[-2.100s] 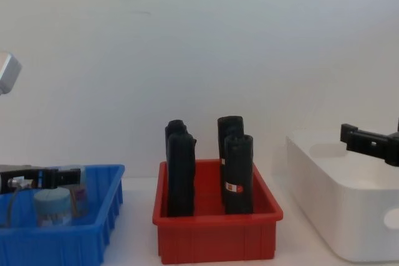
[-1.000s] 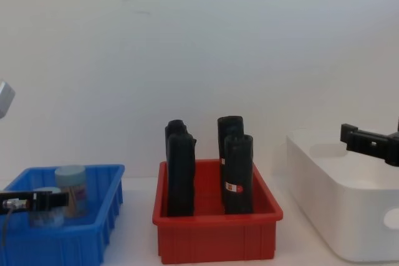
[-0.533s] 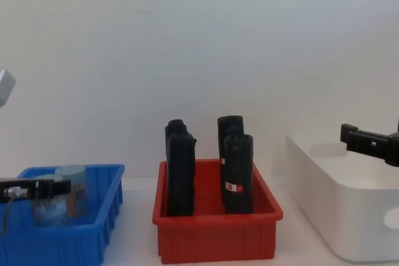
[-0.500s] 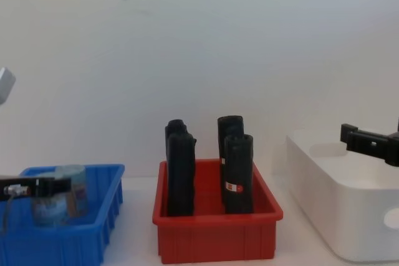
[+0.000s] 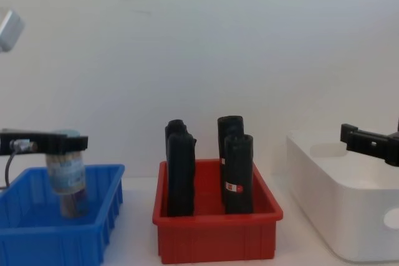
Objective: Pick the cotton swabs from the blue box and place them into the white box.
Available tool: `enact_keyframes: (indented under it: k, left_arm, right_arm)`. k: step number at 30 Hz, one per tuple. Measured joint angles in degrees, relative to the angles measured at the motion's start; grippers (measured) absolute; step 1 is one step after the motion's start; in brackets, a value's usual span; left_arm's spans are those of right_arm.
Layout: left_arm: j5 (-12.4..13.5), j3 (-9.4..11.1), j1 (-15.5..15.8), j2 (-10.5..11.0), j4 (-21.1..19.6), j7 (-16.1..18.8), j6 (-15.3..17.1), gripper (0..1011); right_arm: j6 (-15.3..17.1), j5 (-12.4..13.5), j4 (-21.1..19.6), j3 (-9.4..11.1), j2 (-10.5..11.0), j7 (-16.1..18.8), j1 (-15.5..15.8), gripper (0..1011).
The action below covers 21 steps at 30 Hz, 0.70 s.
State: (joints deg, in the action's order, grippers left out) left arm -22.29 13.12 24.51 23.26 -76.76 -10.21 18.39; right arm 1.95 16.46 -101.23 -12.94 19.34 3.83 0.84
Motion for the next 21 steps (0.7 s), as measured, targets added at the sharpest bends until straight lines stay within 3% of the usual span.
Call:
enact_keyframes:
  k: [12, 21]
  left_arm:
    - [-0.6, -0.7, -0.9, 2.1, -9.5, -6.6, 5.8, 668]
    - [-1.6, -0.7, -0.7, 3.0, -13.0, -12.2, 8.4, 668]
  right_arm:
    - [0.0, 0.0, 0.0, 0.0, 0.0, 0.0, 0.0, 1002]
    - [0.0, 0.0, 0.0, 0.0, 0.0, 0.0, 0.0, 1002]
